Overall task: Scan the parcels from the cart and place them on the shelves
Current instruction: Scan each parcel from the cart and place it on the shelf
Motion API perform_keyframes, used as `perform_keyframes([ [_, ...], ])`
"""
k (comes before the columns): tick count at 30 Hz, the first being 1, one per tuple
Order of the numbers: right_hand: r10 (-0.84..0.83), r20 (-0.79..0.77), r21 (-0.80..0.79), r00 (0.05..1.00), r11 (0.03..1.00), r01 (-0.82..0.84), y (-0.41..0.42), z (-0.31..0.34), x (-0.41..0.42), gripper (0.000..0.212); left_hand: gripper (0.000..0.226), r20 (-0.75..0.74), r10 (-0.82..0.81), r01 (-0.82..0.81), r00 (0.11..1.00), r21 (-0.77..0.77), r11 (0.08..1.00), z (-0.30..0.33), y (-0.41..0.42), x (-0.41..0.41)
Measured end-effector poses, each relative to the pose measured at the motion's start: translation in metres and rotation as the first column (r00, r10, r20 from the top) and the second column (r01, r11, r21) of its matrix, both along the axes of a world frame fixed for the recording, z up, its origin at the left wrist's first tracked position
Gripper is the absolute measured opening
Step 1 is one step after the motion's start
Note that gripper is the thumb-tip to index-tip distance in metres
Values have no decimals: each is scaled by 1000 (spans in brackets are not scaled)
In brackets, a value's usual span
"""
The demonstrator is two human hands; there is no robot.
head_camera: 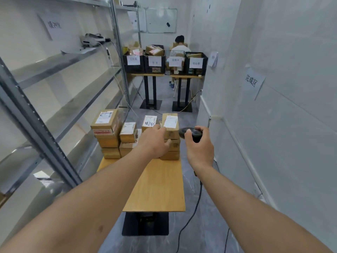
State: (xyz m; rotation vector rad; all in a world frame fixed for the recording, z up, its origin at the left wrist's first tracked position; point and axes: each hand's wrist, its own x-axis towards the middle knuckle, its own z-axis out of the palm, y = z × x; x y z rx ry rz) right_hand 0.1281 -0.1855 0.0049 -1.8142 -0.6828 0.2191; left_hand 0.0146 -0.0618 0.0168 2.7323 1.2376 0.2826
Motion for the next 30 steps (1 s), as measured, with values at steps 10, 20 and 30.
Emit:
perform_keyframes([
  [10,-40,-3,-65,999,997,40,90,-22,66,24,59,-21,-8,6,1000,-73,997,-32,92,79],
  [20,-148,-16,-143,989,979,144,202,-55,105,22,63,-62,-104,89,993,-205,975,-82,209,143],
  [30,-192,-75,-185,979,967,175,252,-93,159,22,74,-94,-20,-6,995,-272,962,-128,245,199],
])
